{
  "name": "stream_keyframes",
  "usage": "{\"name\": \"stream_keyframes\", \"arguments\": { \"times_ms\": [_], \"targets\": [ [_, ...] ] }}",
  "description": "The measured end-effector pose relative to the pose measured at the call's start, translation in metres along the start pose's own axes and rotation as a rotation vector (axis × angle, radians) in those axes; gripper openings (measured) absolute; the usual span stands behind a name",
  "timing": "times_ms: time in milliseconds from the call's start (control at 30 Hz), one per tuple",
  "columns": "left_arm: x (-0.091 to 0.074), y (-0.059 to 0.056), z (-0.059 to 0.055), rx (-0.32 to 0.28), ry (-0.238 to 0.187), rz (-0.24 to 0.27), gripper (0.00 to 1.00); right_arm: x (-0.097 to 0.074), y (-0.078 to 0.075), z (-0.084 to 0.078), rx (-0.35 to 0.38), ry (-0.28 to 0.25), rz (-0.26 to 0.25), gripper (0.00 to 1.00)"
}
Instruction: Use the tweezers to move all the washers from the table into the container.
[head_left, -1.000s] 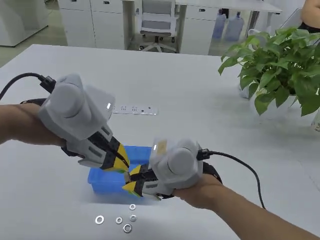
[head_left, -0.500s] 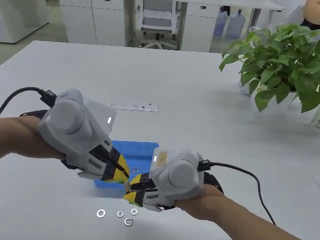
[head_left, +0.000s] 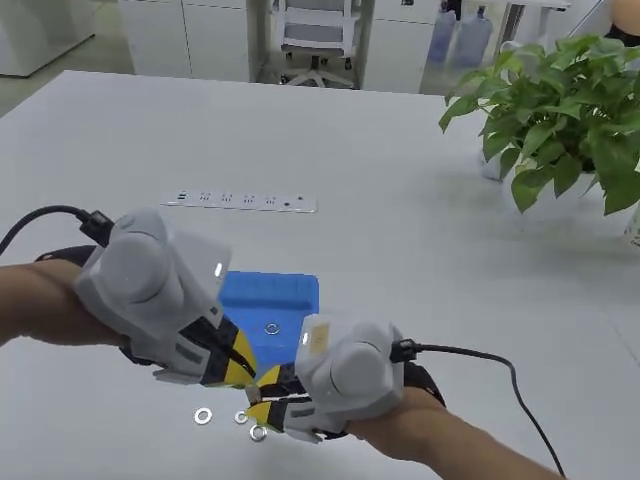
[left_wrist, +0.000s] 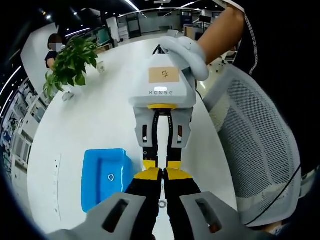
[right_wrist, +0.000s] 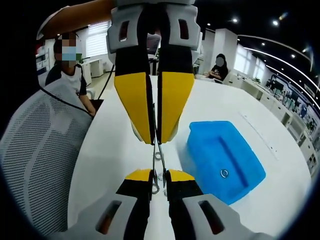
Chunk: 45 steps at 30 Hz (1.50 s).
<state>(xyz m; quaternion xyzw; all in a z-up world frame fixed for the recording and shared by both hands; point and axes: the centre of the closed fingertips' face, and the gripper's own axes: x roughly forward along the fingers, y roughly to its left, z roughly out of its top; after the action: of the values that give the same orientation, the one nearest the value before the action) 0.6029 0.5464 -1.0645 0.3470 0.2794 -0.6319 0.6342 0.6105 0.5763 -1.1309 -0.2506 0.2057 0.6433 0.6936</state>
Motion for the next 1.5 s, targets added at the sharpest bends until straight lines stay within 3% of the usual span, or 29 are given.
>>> {"name": "stream_keyframes", "arguments": {
  "times_ms": [667,1500],
  "targets": [
    [0.012,-0.012,-0.012,-0.022,0.017,-0.025,0.06,0.010,0.013,-0.012,0.011,0.022,0.030,0.14],
    [0.016,-0.005,-0.012,-0.035,0.003,-0.036,0.06,0.012,0.015,-0.014,0.028,0.018,0.035,0.15]
  ]
}}
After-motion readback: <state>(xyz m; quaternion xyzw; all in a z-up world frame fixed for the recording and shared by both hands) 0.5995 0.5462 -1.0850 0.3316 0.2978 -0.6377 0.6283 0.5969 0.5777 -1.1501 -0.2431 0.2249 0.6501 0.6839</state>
